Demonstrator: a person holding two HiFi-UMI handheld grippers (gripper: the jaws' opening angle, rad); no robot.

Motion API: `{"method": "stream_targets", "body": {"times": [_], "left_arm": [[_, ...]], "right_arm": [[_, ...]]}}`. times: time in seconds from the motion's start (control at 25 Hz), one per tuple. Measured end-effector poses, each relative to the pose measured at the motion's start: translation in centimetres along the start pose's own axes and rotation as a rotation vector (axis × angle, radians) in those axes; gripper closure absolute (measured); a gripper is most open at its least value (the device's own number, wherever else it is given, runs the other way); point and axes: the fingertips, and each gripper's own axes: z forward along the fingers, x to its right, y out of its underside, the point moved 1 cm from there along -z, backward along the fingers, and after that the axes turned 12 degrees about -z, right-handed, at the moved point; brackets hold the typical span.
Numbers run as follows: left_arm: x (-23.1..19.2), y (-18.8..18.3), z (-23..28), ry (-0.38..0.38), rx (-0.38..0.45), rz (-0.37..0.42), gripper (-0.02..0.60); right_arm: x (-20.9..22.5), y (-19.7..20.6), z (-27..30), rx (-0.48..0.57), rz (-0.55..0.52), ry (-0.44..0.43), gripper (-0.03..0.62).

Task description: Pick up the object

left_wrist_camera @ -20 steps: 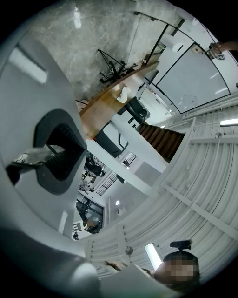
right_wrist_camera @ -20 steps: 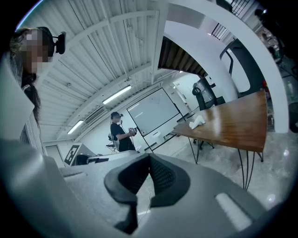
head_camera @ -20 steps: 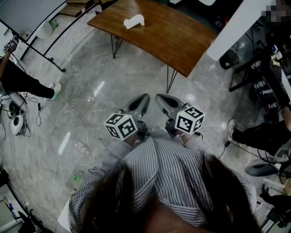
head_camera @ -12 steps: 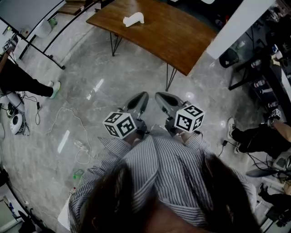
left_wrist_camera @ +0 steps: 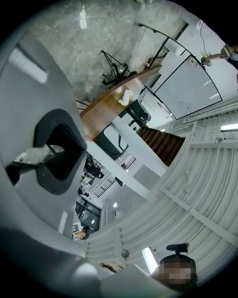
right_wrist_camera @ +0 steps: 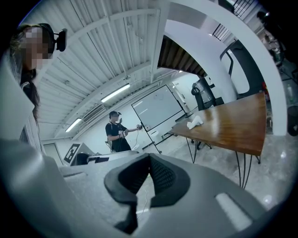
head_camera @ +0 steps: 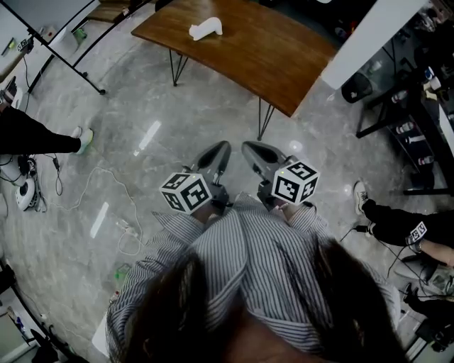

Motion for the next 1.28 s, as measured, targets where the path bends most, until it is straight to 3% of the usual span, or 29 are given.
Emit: {"method": "stream_targets", "body": {"times": [0.48, 0.92, 1.28], "left_arm": [[-1.0, -0.6, 2.2, -0.022, 0.014, -0.039, 0.578], [-2.5, 0.3, 7.4, -0.03, -0.001, -0.109, 0.578], [-8.5, -5.1, 14.2, -0.036, -0.008, -0.108, 0.578]], "right_arm": [[2.6, -1.2, -0.1, 0.039, 0.02, 0.019, 0.592], [8.1, -0.8, 0.2, -0.004, 0.045, 0.055, 0.592], [15.2, -2.5, 6.5, -0.017, 0.05, 0.107, 0.592]]}}
